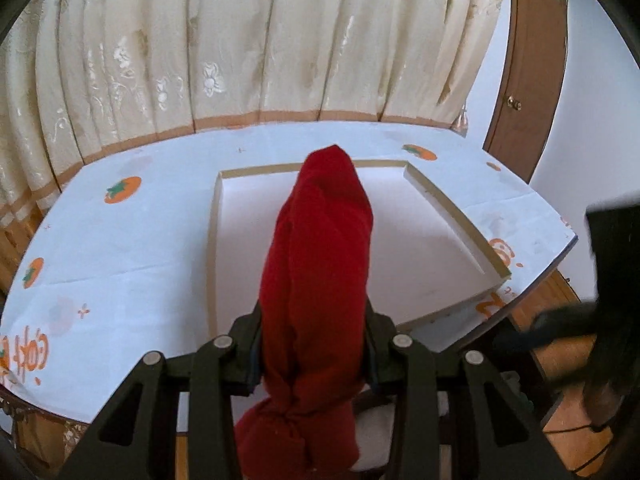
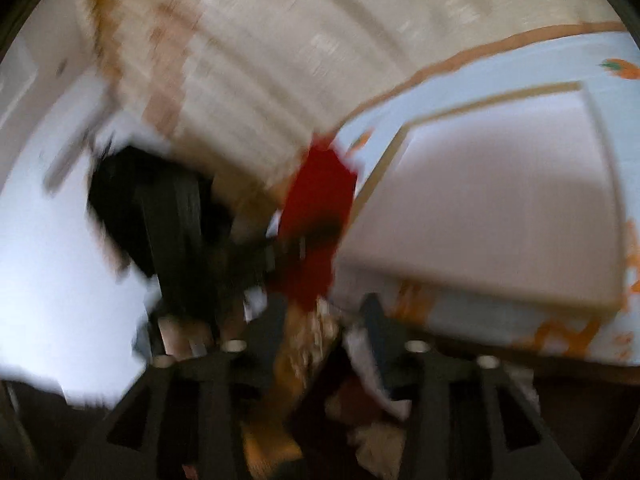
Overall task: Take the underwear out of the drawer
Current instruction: 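Carry the red cloth over the white tray with the left tool while the right tool swings away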
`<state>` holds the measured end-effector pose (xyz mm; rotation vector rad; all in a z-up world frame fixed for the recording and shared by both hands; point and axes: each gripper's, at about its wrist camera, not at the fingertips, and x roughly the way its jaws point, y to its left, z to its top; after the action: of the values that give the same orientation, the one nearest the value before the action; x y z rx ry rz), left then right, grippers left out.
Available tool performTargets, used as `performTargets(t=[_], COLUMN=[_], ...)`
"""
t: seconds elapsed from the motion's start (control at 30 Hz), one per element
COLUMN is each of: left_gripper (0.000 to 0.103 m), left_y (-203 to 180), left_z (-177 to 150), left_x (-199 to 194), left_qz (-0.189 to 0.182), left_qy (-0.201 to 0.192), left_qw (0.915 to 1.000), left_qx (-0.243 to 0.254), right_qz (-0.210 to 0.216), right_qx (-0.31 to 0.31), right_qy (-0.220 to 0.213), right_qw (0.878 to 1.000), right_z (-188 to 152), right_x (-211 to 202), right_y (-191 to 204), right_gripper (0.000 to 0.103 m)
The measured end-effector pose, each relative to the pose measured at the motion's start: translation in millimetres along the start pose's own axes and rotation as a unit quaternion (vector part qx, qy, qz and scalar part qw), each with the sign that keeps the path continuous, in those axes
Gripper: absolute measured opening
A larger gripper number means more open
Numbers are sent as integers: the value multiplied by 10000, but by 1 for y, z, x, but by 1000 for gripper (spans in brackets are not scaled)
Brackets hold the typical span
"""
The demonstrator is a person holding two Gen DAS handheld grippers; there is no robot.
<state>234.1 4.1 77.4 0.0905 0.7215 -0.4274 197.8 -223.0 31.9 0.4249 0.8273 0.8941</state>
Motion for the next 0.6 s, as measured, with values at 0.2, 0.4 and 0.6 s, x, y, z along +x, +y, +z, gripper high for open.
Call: performTargets(t=[0.2,0.4,0.6], left_gripper=[37,37,37], left_y=[11,17,22], left_z=[-6,-11,-12], left_x=[-17,-24,-22], left_qz=[140,201,198], left_qy=[7,-4,0], left_qw=[9999,9998,9998], left_qx=[-66,-73,-82], right_qz=[-496,-1504,-2397], right_qx=[-1429,-2402,-2753], right_qy=[1265,2159,2239], right_qw=[9804,9344,9037], right_z=[-36,-57,-64], right_x=[71,138,156], right_y=[17,1,-21], right_gripper=[64,64,62])
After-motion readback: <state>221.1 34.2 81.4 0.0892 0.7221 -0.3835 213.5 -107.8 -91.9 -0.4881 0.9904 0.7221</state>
